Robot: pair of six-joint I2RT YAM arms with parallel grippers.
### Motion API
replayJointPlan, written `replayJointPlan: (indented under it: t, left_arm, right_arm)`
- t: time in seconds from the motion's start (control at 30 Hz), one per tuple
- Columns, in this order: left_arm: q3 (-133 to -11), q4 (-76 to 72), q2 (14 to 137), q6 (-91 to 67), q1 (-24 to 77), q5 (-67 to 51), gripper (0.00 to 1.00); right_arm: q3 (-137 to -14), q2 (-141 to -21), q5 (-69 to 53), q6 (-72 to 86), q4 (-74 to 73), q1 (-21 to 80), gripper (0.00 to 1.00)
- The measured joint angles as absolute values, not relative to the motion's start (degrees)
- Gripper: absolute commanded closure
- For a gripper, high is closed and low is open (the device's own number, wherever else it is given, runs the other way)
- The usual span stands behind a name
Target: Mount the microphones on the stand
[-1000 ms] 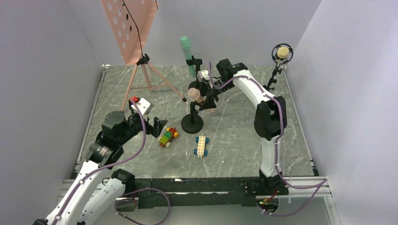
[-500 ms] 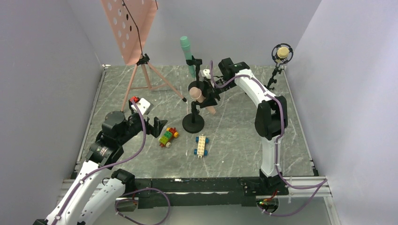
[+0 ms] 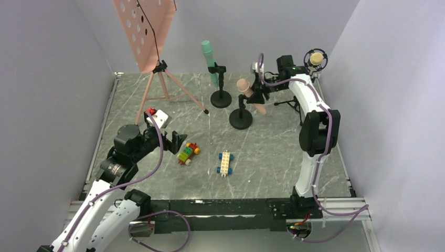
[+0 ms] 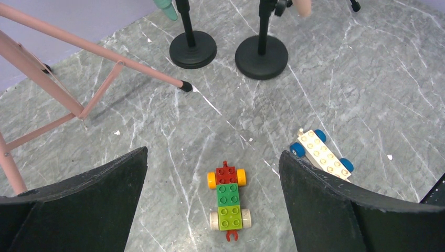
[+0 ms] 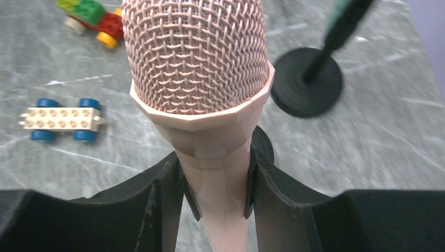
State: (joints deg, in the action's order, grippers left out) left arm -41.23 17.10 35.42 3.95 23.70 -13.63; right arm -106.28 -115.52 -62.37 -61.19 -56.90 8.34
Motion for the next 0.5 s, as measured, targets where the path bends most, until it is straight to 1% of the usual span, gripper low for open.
replayJointPlan:
  t: [0.17, 0.33, 0.5]
  left_arm:
    - [-41.23, 17.10, 35.48, 3.92, 23.68, -13.63, 0.01]
    - [-41.23, 17.10, 35.51, 3.92, 23.68, -13.61, 0.01]
    - [-41.23, 17.10, 35.51, 3.92, 23.68, -13.61, 0.01]
  right_arm:
    - [-106.24, -115.28, -59.20, -55.66, -50.35, 4.67, 0.69]
    - [-106.45, -115.66, -55.86, -49.36, -43.24, 3.53, 0.69]
    - [-108.95, -118.54, -54.22, -42.92, -37.45, 2.50, 0.68]
